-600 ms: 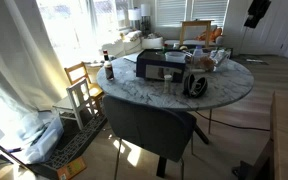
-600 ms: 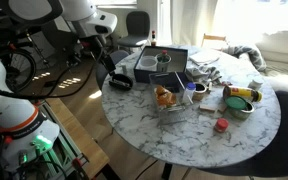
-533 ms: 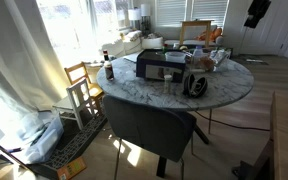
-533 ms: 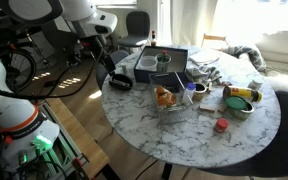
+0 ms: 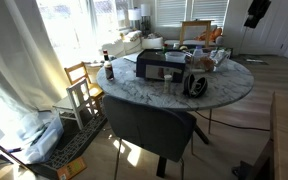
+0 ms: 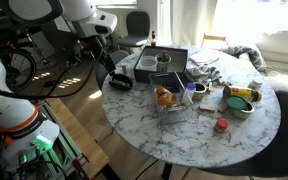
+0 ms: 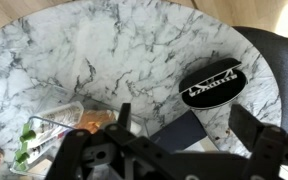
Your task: Move the object from the vegetable fridge box to the blue box
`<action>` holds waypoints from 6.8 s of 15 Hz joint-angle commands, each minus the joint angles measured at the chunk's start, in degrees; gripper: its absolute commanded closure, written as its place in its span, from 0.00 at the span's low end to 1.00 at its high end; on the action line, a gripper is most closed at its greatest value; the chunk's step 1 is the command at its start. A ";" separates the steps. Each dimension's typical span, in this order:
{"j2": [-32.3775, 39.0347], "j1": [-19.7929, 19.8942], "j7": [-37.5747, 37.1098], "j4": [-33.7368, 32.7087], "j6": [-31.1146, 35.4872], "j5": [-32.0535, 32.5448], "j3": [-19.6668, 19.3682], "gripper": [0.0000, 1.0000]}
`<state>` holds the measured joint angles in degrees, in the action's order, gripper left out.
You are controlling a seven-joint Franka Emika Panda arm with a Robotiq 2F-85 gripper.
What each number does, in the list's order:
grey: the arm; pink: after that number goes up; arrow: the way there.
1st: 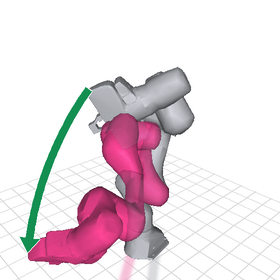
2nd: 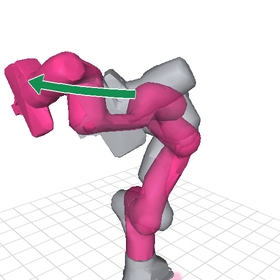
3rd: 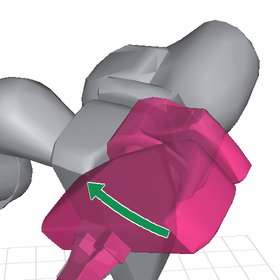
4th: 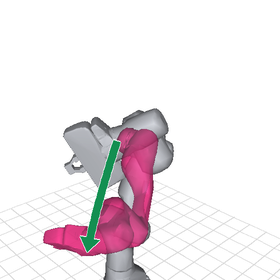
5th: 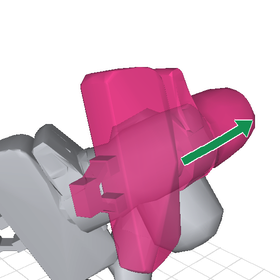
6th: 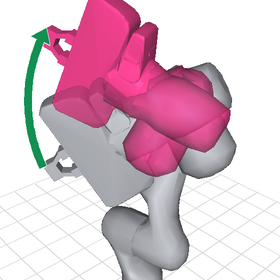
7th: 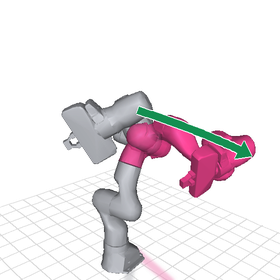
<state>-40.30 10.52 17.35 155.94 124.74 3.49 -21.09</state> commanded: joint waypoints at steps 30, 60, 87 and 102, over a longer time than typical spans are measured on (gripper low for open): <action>0.20 0.81 0.53 -0.09 -0.11 -0.69 0.79 0.00; 30.34 1.89 -5.89 -19.30 8.72 4.04 5.85 0.00; 60.72 3.05 -20.22 -38.66 11.18 -2.13 8.04 0.00; 63.26 2.42 -25.03 -40.66 11.53 -3.76 8.68 0.49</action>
<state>21.74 13.01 -6.72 116.27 135.84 1.09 -12.56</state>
